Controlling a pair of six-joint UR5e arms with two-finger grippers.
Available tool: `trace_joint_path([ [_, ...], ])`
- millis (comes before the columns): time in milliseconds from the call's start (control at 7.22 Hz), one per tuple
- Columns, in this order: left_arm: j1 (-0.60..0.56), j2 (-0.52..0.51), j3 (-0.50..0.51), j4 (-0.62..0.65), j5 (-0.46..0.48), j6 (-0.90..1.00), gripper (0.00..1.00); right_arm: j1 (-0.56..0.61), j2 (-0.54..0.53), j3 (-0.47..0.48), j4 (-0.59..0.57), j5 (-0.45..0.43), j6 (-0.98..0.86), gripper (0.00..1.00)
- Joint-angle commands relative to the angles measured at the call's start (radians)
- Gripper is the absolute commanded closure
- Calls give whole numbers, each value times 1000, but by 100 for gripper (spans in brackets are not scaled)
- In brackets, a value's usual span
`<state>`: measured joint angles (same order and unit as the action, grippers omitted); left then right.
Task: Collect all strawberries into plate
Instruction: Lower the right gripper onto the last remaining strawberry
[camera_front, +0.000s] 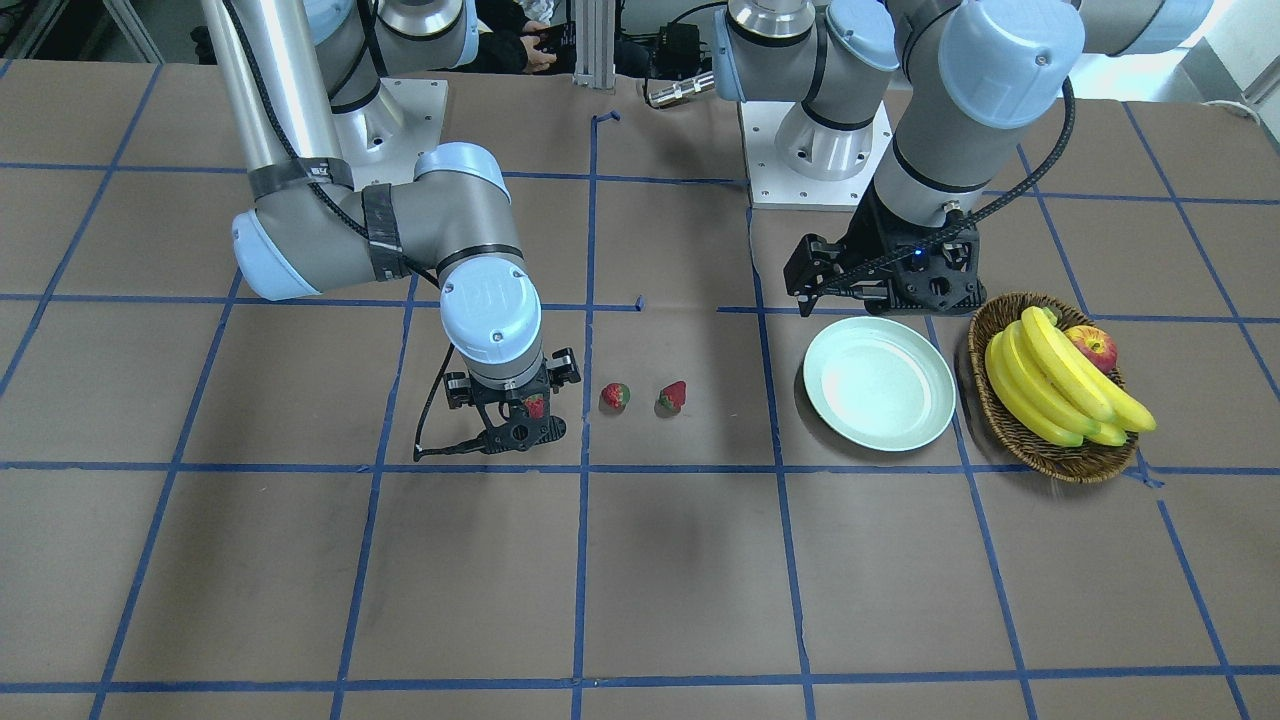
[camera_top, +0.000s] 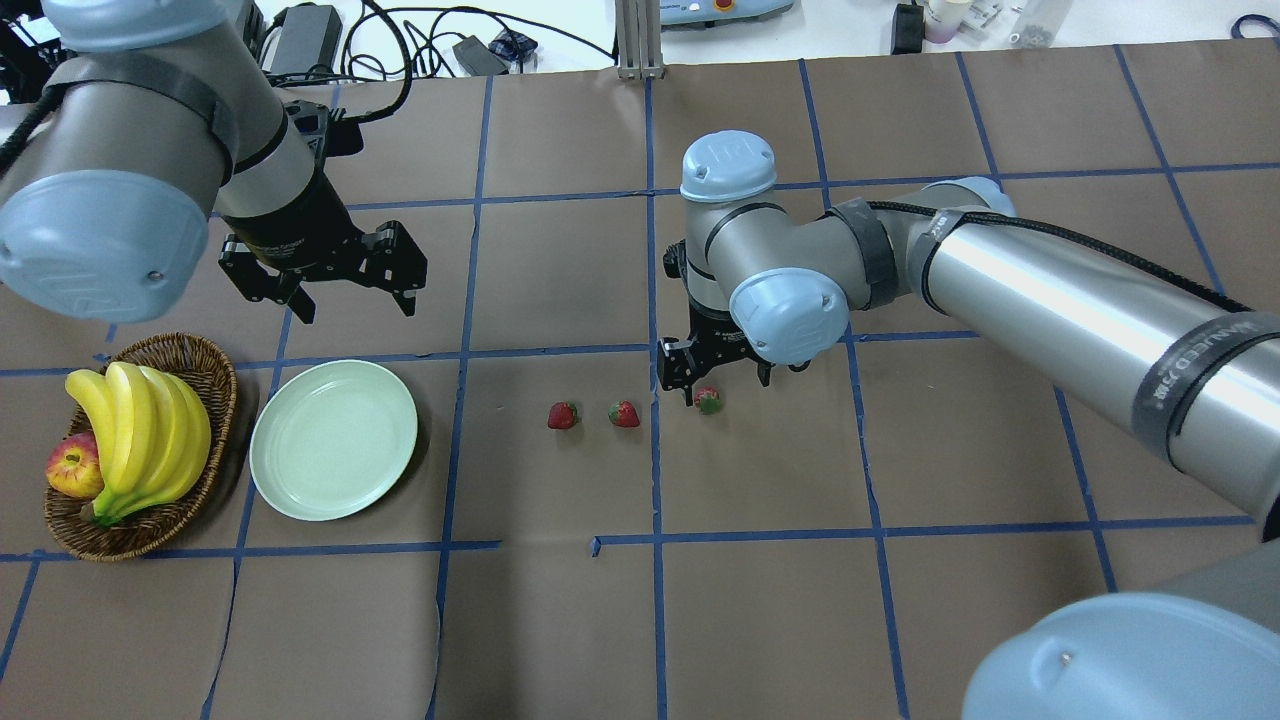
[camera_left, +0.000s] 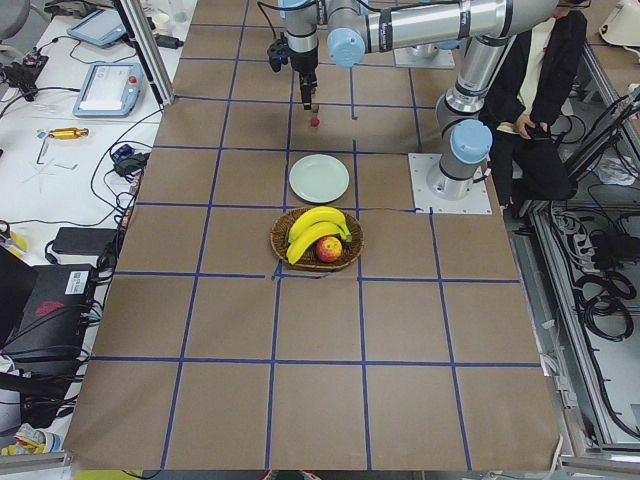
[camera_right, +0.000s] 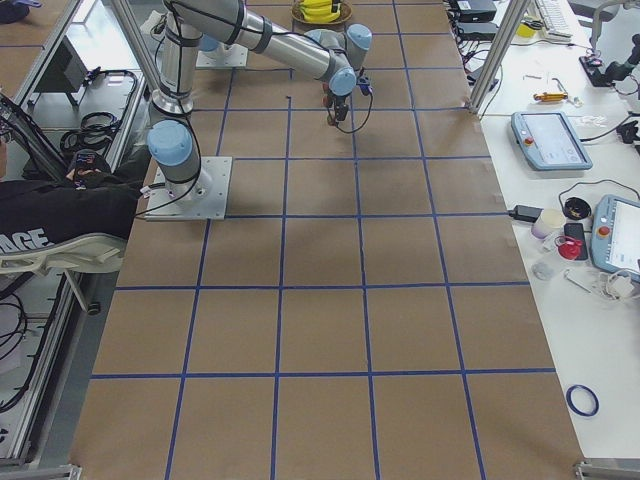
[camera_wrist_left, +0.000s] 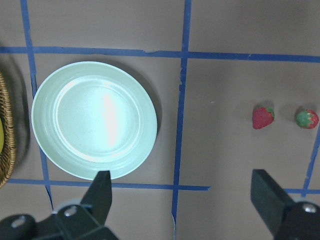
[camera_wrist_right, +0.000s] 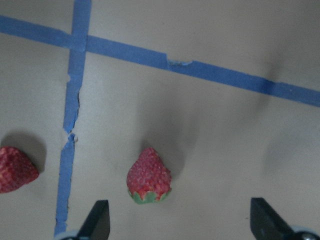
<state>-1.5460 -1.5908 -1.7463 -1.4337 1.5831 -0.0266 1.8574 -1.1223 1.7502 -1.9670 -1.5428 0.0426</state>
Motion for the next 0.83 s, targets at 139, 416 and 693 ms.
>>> trace_joint_path([
  [139,0,0,-4,-1,0,-1,0,0,16,6,-18,10,-4,10],
  [416,0,0,-4,-2,0,-1,0,0,24,31,-18,18,-1,10],
  [693,0,0,-6,-2,0,-1,0,0,36,35,-24,18,-1,11],
])
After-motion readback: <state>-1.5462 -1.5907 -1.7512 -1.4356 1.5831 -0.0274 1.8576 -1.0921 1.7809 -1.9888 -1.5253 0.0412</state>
